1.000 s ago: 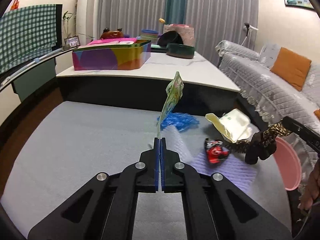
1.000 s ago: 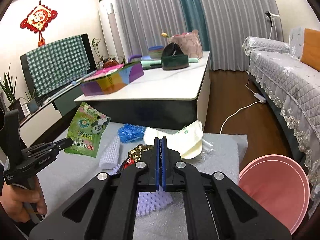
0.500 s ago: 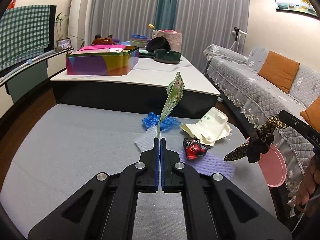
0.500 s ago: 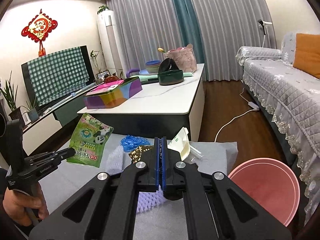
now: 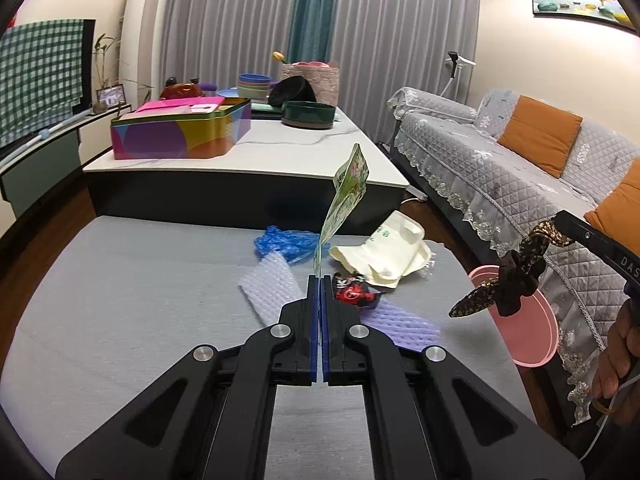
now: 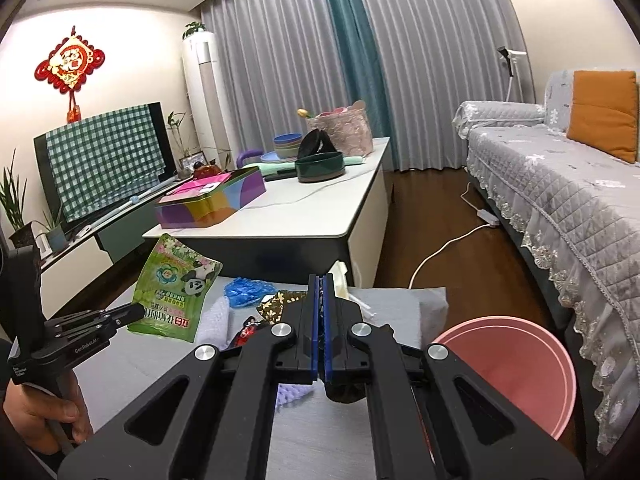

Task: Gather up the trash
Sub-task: 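Carry the green packet and brown patterned cloth over the pink bin with both tools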

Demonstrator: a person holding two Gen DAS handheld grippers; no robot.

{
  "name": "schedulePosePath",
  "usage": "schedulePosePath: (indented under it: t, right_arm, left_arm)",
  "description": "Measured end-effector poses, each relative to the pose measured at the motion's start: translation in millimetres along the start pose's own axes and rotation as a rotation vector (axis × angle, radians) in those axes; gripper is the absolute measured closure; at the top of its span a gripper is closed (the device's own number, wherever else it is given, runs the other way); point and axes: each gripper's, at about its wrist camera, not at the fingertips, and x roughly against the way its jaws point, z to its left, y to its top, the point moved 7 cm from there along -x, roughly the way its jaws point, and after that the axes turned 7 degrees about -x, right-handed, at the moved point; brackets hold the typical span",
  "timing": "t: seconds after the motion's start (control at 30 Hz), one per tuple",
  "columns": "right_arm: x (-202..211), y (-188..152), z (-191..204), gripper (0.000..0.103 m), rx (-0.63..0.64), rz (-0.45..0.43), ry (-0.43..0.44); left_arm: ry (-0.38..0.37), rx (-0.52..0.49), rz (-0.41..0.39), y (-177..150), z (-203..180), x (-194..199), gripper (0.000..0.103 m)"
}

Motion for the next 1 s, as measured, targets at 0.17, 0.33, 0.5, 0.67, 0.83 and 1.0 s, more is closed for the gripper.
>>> schedulePosePath:
  t: [0.17,0.33,0.5,0.67,0.83,1.0]
  right_arm:
    - [11,7,-12,0.101,-0.016,-0.024,-0.017]
    - [18,12,-24,0.101,-0.03,-0.039,-0.037]
    - [27,17,-37,0.101,-0.039,-0.057,-0.058]
    - [36,20,-49,0.101,-0.045,-0.072,-0.085]
    - [45,25,-65,0.101,-0.05,-0.088,-0.12]
    - [53,29,-83,0.101,-0.061,-0.102,-0.163]
  left_arm:
    - [-0.019,-0.013,0.0,2,-13,-2,0.102]
    - [-0.039,-0.025,-0.001,5,-26,-5,0.102]
    - [-0.062,-0.04,-0.003,8,-39,-7,0.102]
    - [-0.085,-0.051,-0.003,11,-53,-9,0.102]
    - [-0.114,-0.062,0.001,13,-70,-11,0.102]
    - [-0.143,-0.079,0.006,15,-89,-14,0.102]
